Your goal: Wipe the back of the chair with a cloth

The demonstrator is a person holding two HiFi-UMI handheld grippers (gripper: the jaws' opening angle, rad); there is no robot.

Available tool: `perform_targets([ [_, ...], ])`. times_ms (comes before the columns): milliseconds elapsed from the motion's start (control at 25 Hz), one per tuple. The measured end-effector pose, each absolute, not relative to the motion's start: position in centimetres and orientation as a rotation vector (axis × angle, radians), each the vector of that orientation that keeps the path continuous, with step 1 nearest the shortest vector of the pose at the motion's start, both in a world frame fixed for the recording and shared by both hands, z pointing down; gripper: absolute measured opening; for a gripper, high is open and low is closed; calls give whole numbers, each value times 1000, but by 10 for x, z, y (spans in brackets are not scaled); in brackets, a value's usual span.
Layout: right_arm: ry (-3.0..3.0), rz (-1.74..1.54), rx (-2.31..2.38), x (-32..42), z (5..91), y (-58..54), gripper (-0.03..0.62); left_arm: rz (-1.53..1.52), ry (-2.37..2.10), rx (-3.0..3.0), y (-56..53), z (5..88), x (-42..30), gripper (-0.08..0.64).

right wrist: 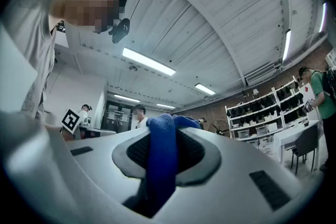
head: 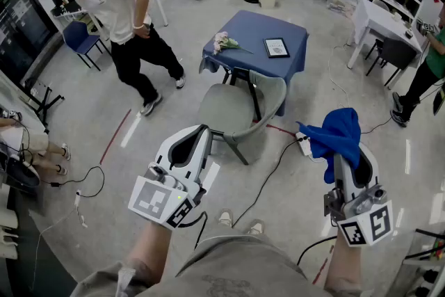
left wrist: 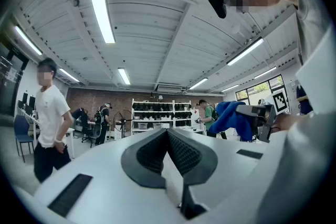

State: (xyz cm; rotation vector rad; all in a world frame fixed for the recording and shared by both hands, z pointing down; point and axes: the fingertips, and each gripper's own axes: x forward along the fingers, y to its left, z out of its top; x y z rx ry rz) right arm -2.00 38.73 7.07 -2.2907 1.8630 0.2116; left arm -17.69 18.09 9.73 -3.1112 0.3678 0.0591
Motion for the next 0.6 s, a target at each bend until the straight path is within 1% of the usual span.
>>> perform_targets([
  [600, 1902, 227, -2356, -24, 73, 397, 103, 25, 365, -3104, 197, 98, -172, 17],
])
